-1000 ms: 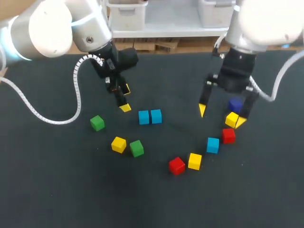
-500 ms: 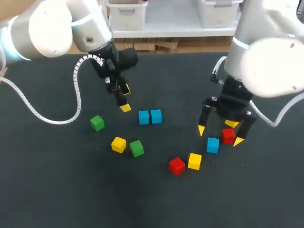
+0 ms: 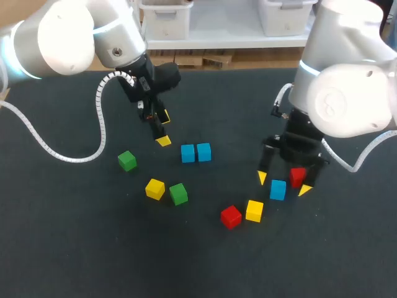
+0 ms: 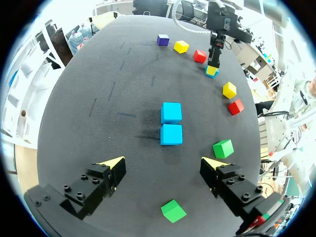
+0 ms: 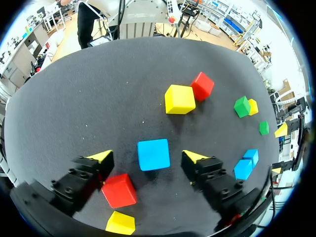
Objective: Place the blue cubes, place green cubes on the blue cubes, place the yellow cubes on the green cubes, then place the red cubes on the yellow cubes, and place purple cube on the red cubes.
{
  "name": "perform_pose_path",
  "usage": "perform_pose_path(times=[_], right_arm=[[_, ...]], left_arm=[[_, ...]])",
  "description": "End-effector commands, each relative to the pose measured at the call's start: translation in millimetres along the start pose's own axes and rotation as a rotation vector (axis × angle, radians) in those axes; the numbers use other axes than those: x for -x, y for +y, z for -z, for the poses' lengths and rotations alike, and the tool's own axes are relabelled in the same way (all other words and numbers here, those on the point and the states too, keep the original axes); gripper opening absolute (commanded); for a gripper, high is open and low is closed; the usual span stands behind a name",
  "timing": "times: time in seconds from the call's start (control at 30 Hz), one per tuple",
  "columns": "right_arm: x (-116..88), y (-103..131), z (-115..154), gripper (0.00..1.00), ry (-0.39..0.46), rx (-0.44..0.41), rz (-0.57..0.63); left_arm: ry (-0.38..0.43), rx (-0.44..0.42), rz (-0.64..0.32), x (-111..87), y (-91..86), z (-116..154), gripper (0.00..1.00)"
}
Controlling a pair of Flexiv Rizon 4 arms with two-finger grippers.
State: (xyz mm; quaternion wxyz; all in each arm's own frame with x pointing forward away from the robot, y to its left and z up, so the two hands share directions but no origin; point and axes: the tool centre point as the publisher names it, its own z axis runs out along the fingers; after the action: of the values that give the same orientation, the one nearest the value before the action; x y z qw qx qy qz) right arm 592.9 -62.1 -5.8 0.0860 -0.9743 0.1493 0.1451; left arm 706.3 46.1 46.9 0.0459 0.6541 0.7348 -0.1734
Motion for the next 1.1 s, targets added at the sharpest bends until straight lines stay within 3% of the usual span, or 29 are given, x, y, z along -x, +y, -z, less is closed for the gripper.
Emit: perform_pose_path(times=[0.03,0.13,0.23,0.27,0.43,0.63,0.7,0.97,1.1], right_arm=[[-3.3,-2.2,0.8,0.47,-0.012,0.000,0.005],[-3.6,-4.1,0.3,0.40,-0.013,0.003,0.009],[-3.3,-5.0,0.1,0.16,-0.016,0.007,0.009],[-2.8,-5.3,0.2,0.00,-0.019,0.008,0.010],[-1.3,-5.3,1.0,0.00,-0.024,0.011,-0.001],[2.8,-9.8,13.8,0.00,-0.041,-0.005,-0.097],[5.4,-15.0,24.1,0.00,-0.047,-0.012,-0.171],[7.0,-40.2,43.8,0.00,0.074,0.002,-0.560],[4.3,-53.9,52.2,0.00,0.064,-0.029,-0.714]], left_arm=[[-0.002,0.002,-0.002,-1.0,-0.7,0.0,1.00],[-0.002,0.002,-0.002,-1.0,-0.7,0.0,1.00],[-0.002,0.002,-0.002,-1.0,-0.7,0.0,1.00],[-0.002,0.002,-0.002,-1.0,-0.7,0.0,1.00],[-0.002,0.002,-0.002,-1.0,-0.7,0.0,1.00],[-0.002,0.002,-0.002,-1.0,-0.7,0.0,1.00],[-0.002,0.002,-0.002,-1.0,-0.7,0.0,1.00],[-0.002,0.002,-0.002,-1.0,-0.7,0.0,1.00],[-0.002,0.002,-0.002,-1.0,-0.7,0.0,1.00]])
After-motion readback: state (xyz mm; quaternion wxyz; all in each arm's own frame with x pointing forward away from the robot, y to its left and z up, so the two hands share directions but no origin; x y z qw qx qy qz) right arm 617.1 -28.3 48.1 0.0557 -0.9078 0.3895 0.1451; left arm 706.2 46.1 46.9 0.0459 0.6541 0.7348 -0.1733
